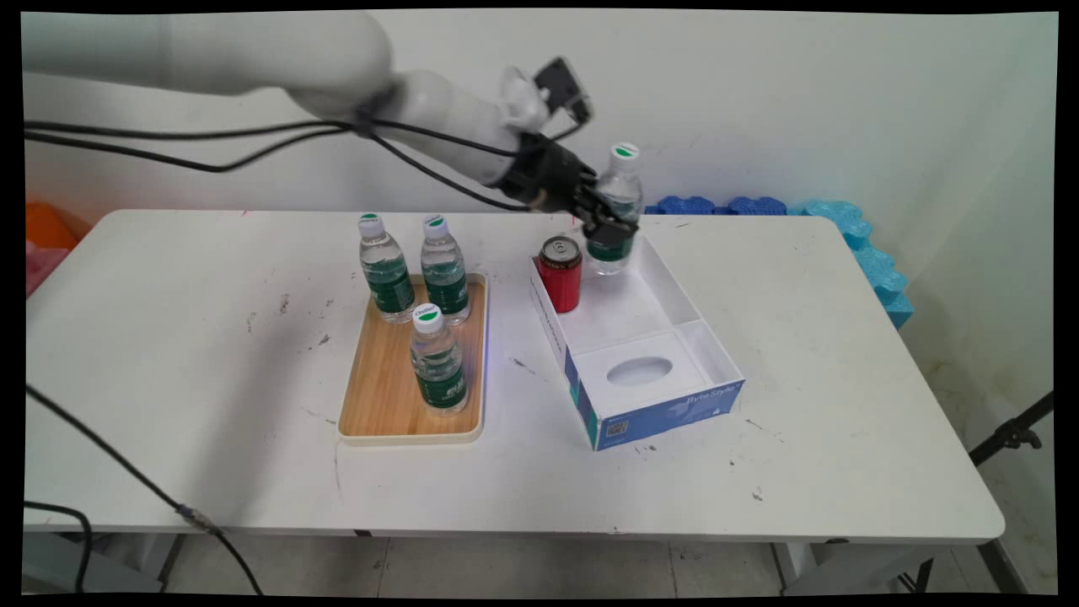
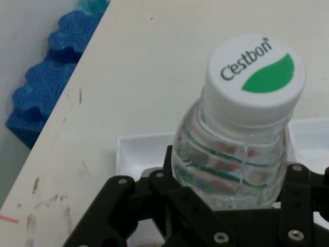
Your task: Place the picked object on the tray
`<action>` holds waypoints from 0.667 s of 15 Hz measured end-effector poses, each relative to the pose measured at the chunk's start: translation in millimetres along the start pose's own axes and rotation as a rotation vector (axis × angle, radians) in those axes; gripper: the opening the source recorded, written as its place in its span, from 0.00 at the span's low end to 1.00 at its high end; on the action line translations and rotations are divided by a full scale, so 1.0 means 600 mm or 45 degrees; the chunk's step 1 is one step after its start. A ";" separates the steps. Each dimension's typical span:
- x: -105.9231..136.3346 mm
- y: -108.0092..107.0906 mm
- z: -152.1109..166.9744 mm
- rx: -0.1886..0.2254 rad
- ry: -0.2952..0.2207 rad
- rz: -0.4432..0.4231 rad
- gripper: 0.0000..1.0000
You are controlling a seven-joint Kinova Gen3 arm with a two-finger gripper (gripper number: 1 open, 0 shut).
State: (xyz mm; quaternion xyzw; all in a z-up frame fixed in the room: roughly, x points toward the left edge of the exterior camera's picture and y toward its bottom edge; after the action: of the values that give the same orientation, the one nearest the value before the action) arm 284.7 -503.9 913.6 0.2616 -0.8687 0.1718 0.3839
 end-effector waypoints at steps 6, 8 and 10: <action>-0.052 -0.026 -0.139 -0.077 -0.010 0.075 0.00; -0.067 -0.033 -0.167 -0.095 -0.018 0.088 0.00; -0.086 -0.042 -0.200 -0.116 -0.035 0.103 0.00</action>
State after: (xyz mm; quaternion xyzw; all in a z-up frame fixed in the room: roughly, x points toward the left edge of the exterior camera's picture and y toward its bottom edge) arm 398.2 -447.8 954.2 0.2109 -0.8906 0.1440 0.3764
